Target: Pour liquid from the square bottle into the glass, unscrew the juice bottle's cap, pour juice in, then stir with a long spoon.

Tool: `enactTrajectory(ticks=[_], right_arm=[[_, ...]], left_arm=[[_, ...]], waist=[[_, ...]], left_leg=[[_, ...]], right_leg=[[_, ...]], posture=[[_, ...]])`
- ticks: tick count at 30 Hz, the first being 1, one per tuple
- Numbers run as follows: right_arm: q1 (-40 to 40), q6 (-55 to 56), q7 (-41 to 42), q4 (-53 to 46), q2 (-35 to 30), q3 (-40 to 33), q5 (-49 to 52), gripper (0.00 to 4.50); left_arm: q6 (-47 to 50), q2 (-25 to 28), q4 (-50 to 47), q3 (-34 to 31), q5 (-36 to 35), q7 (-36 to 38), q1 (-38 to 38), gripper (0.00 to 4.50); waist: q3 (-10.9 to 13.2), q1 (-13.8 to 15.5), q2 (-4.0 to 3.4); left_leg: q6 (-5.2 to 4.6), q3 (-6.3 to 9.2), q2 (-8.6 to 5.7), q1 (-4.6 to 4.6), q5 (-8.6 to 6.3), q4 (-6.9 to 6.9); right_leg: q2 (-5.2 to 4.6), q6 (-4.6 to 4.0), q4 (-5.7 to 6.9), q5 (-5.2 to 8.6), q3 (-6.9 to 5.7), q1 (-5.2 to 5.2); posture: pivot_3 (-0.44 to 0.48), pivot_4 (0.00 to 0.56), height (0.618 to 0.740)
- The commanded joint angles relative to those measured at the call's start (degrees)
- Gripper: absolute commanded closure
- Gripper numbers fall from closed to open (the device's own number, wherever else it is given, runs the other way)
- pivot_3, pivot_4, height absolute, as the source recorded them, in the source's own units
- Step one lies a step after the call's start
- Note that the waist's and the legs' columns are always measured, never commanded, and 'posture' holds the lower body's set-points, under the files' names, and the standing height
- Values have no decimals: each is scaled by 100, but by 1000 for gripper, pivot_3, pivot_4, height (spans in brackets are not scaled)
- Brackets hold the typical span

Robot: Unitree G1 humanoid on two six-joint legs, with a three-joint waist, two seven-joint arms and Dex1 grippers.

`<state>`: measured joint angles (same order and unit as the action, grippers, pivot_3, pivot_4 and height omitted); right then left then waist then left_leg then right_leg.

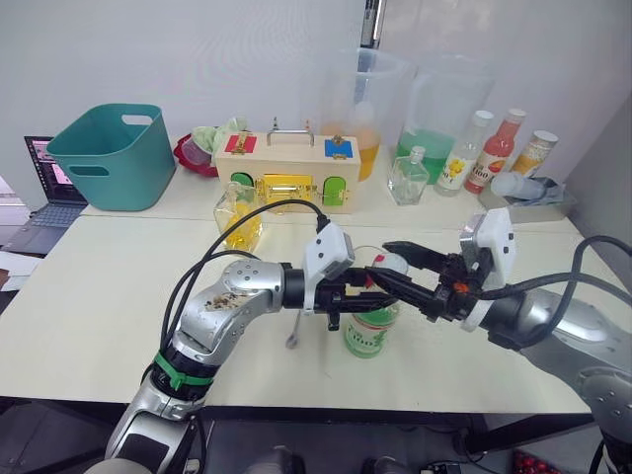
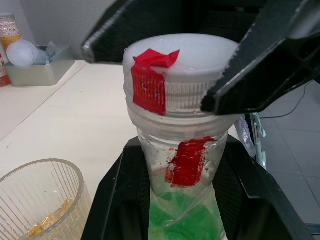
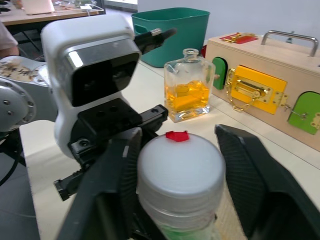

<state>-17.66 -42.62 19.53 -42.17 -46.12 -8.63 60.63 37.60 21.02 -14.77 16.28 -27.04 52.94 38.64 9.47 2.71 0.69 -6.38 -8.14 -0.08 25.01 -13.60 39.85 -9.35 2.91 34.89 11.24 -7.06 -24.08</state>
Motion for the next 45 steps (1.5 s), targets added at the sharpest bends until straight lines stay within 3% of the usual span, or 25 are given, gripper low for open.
enactTrajectory(ticks=[1,5,12,16,20,28,37,45], right_arm=[[-54,-23,340,130,-152,5,-184,2817],[-205,-23,1073,476,-331,198,-352,2817],[-1236,747,4034,1964,-763,1005,-1119,2817],[-2721,1352,6255,3866,-240,1809,-1674,2817],[-3206,1745,7095,4685,70,2001,-2131,2817],[-3772,2054,7297,5100,-163,2628,-1621,2817],[-4058,1482,7147,4287,-210,1693,-1174,2817],[-3660,1259,6897,3747,-42,1200,-1269,2901]], left_arm=[[102,4,114,256,32,155,-59,3157],[99,42,94,220,43,147,-53,3157],[145,148,-45,191,39,145,-94,3157],[273,340,-226,228,-5,269,-52,3157],[311,431,-324,263,-38,291,-73,3157],[473,373,-583,294,-31,20,-175,3157],[489,336,-498,449,31,33,-193,3157],[532,288,-543,527,25,-7,-219,3157]], waist=[[0,-1,0],[-2,-8,1],[-6,-38,1],[-6,-121,3],[-6,-139,3],[-7,-205,2],[-3,-188,-3],[-12,-163,10]], left_leg=[[-1,0,0,0,0,0],[-3,1,0,0,-1,2],[-14,1,1,-1,-5,9],[-23,3,2,-1,-8,15],[-25,7,3,1,-7,14],[-16,10,4,-2,-4,11],[30,8,-1,3,-27,9],[32,14,-2,-6,-29,9]], right_leg=[[0,0,0,0,0,0],[0,0,0,0,0,1],[3,0,-2,0,1,2],[4,0,1,0,1,2],[8,-1,8,0,-2,0],[4,-1,11,-2,-4,0],[-9,-1,11,-2,-3,-9],[-11,-1,6,-3,-9,4]], posture=[[0,150,740],[0,150,740],[0,150,740],[0,150,740],[0,150,740],[0,150,740],[0,150,740],[0,150,740]])
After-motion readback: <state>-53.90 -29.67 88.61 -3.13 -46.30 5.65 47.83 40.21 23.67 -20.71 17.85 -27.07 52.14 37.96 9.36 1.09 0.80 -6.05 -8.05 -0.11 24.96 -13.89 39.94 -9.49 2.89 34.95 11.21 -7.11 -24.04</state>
